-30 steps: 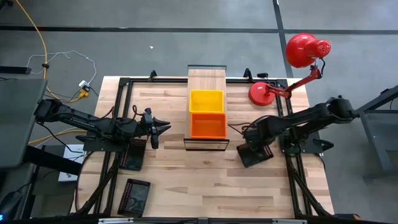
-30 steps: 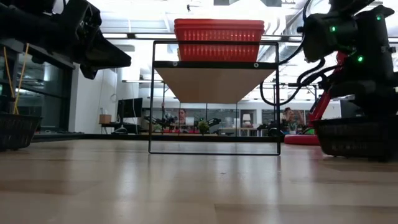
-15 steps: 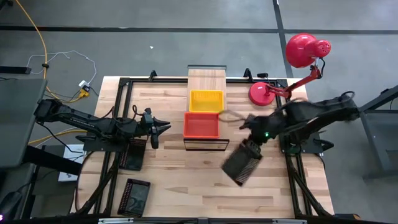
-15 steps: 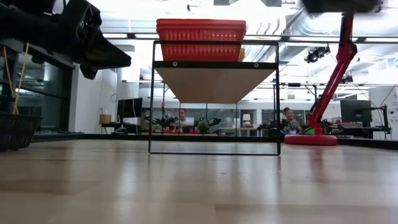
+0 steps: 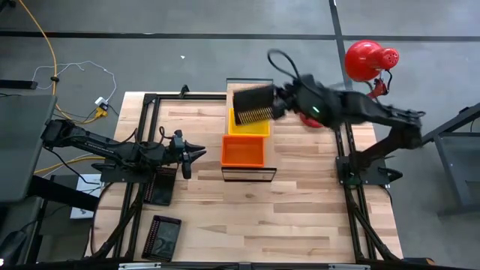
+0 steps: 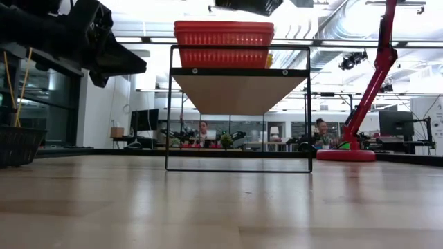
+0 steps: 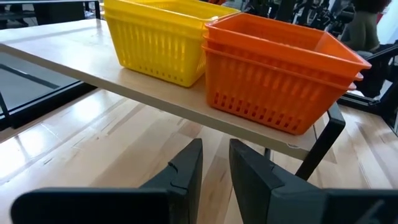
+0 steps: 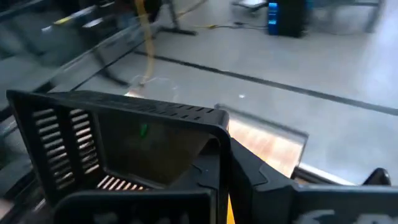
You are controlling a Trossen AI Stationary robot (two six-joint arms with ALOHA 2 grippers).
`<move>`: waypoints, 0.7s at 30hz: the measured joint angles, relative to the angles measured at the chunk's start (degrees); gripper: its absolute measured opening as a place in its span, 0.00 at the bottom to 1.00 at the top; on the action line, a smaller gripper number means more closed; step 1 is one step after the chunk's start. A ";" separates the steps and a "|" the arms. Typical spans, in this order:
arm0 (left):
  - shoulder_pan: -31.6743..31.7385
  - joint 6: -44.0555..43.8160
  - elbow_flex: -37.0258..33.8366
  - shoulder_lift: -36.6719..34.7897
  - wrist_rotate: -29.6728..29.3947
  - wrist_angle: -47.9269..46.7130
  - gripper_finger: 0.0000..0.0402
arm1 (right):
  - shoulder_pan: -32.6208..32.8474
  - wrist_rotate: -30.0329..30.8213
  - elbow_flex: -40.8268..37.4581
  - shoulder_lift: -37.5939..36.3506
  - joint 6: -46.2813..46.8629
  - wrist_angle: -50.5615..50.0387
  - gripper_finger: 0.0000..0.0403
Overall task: Stack baskets on shelf by color
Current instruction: Put the top right black bin on the shelf
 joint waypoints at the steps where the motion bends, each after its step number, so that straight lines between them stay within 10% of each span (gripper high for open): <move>1: 0.00 0.02 -0.01 0.01 -0.06 0.10 0.17 | -2.32 -1.03 0.24 1.24 -0.02 0.73 0.00; 21: 0.00 1.05 0.01 0.00 -0.05 1.13 0.17 | -28.69 -31.97 0.52 17.69 6.01 5.16 0.00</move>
